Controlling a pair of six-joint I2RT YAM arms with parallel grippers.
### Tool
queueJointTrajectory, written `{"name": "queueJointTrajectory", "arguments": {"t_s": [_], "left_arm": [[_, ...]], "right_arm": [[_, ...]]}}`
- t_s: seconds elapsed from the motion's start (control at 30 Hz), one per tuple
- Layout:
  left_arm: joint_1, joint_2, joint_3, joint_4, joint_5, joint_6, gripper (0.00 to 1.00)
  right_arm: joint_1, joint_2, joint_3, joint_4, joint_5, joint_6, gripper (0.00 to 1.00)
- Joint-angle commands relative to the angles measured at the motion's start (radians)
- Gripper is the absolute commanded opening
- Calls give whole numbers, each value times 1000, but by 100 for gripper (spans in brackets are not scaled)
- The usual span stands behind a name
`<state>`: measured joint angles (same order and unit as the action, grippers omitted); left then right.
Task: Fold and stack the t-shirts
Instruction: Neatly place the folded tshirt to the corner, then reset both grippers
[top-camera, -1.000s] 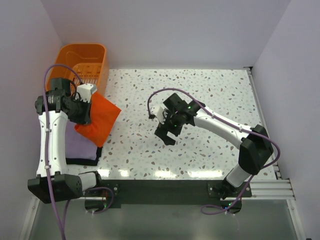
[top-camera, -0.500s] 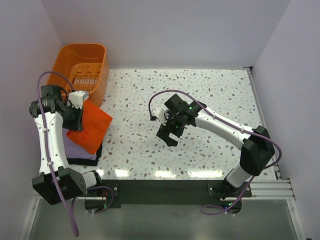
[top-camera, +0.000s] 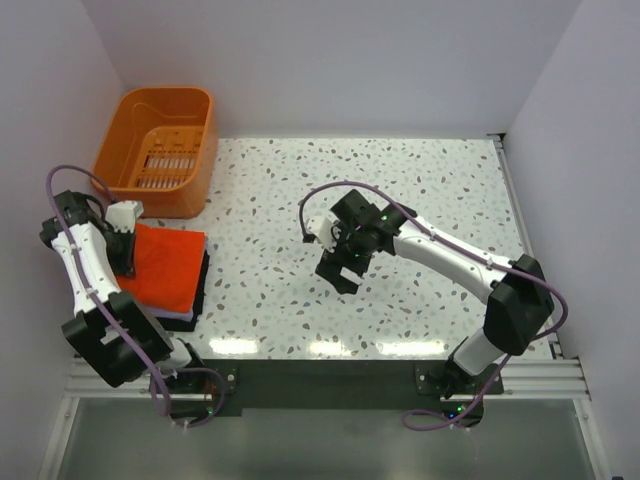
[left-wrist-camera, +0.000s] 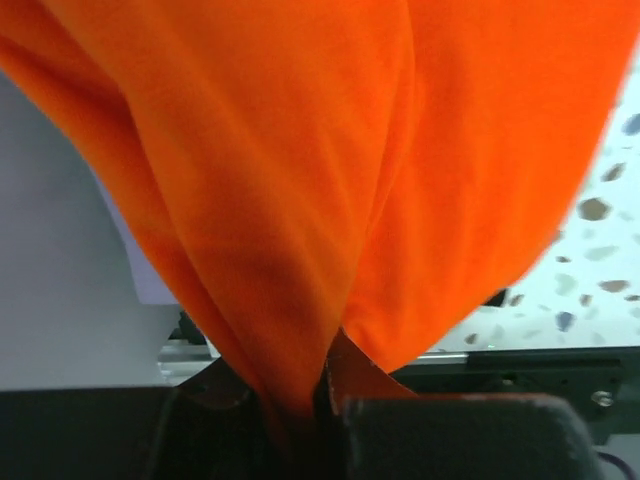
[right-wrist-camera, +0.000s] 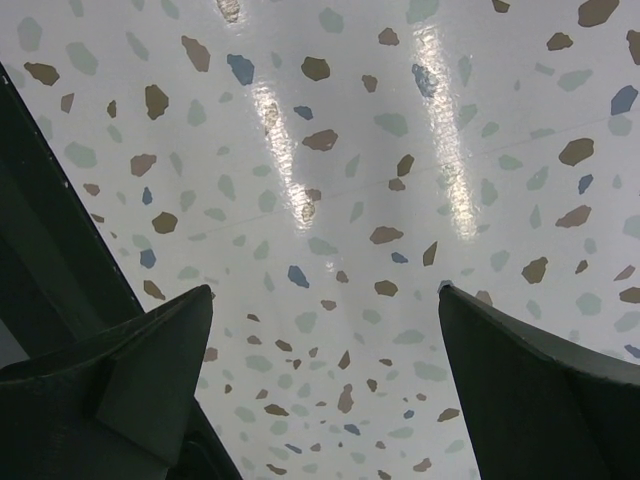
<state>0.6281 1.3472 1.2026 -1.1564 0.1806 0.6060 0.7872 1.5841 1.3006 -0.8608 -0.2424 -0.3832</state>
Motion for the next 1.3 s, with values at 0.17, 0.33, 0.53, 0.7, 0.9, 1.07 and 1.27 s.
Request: {"name": "queueJointTrajectory", "arguments": {"t_s": [0.17, 0.33, 0.53, 0.7, 0.9, 1.07, 1.27], "left_arm": [[45, 3, -16, 192, -31, 150, 97], [-53, -29, 133, 156, 71, 121, 100], [-364, 74, 346, 196, 31, -73, 100], [-618, 223, 541, 261, 23, -244, 100], [-843, 277, 401, 417, 31, -377, 100], [-864, 228, 108, 556, 83, -462, 100], [-864, 122, -66, 618, 69, -473, 100]], "right_arm": [[-28, -45, 14, 17, 41, 15, 99], [-164, -59, 81, 45, -1, 78, 99], [-405, -41, 204, 62, -76, 184, 99], [-586, -53, 212, 78, -109, 225, 99], [-651, -131, 80, 71, -126, 215, 99], [-651, -245, -144, 95, -133, 199, 99], [-651, -360, -273, 108, -146, 188, 99]]}}
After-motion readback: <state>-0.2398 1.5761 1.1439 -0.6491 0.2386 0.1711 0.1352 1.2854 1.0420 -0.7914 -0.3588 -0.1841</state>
